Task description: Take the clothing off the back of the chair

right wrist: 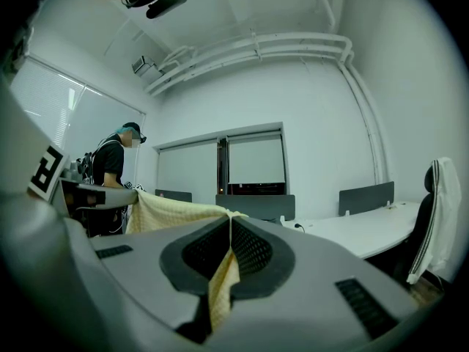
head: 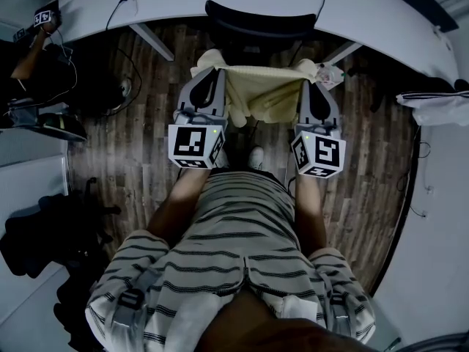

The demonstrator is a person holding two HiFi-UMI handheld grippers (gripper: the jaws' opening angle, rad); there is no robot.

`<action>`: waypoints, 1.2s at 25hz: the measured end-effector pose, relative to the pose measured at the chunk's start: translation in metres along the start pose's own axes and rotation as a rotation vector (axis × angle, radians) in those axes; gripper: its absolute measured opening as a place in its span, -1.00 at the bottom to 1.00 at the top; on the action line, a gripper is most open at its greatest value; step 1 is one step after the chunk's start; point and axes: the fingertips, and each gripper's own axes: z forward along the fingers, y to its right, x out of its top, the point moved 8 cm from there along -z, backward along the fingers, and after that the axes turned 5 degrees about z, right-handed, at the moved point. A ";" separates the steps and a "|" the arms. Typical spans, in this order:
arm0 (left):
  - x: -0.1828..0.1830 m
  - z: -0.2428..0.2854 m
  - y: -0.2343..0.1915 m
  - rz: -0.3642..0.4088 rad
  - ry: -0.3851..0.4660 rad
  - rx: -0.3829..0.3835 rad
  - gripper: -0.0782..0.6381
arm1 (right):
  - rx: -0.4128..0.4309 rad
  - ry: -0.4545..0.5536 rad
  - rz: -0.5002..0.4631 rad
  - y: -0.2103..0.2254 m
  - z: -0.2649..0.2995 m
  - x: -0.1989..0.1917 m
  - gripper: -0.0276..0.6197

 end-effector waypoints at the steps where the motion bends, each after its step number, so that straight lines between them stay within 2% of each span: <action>1: -0.001 0.000 0.001 0.002 -0.002 0.001 -0.71 | 0.001 -0.001 -0.003 0.000 0.000 -0.001 -0.85; 15: -0.019 -0.002 0.006 0.044 -0.032 -0.005 -0.71 | -0.002 -0.031 -0.011 0.002 -0.004 -0.022 -0.84; 30: -0.043 -0.011 0.006 0.054 -0.072 -0.001 -0.71 | 0.004 -0.075 -0.006 -0.002 -0.006 -0.046 -0.85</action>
